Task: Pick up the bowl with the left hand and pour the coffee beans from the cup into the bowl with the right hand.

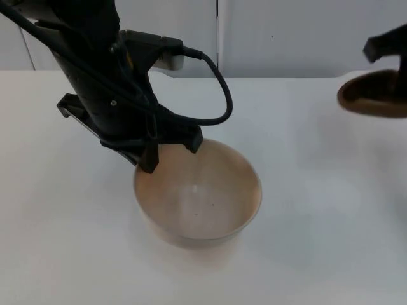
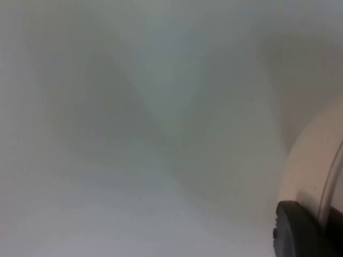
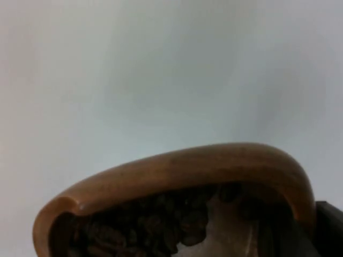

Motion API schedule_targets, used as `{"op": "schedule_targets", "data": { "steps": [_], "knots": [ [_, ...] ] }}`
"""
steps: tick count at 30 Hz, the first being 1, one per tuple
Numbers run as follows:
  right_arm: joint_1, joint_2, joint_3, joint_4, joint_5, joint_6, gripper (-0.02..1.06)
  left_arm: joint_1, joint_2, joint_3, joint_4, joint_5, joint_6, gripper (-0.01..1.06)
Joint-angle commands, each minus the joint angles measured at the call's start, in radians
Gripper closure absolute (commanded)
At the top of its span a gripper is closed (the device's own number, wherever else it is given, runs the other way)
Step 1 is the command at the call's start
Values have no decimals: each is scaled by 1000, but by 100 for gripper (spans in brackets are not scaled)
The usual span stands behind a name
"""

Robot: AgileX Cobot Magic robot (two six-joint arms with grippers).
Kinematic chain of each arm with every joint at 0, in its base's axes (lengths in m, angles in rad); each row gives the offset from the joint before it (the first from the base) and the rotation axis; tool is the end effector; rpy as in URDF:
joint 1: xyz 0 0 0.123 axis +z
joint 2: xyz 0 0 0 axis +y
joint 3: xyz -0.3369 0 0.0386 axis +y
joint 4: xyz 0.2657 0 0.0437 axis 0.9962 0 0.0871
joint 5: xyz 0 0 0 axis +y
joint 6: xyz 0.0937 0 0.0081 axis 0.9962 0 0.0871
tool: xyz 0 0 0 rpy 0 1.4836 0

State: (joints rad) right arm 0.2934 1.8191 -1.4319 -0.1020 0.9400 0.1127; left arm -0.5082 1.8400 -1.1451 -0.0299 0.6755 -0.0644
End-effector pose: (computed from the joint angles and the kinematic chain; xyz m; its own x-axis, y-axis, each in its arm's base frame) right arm 0.3979 0.1121 0.2916 -0.9171 -0.2225 -0.3308 -0.2147 0.9748 -0.0605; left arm 0.3359 -0.1891 0.2107 -0.8775 0.3885 -0.2812 0.4159 0.9084 -0.0427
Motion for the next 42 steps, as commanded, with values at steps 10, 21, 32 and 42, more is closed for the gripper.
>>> {"op": "schedule_targets", "data": {
  "steps": [10, 21, 32, 42],
  "knots": [
    [-3, -77, -188, -1, 281, -83, 104, -6, -3, 5, -13, 0, -1, 105],
    [-1, -77, -272, -1, 281, -113, 104, -6, -3, 5, -11, 2, 4, 105],
    [113, -77, -272, -40, 281, -121, 104, -6, -3, 5, -11, 8, 4, 105],
    [249, -77, -272, -121, 281, -97, 104, -6, -3, 5, -11, 10, 4, 105]
  ]
}}
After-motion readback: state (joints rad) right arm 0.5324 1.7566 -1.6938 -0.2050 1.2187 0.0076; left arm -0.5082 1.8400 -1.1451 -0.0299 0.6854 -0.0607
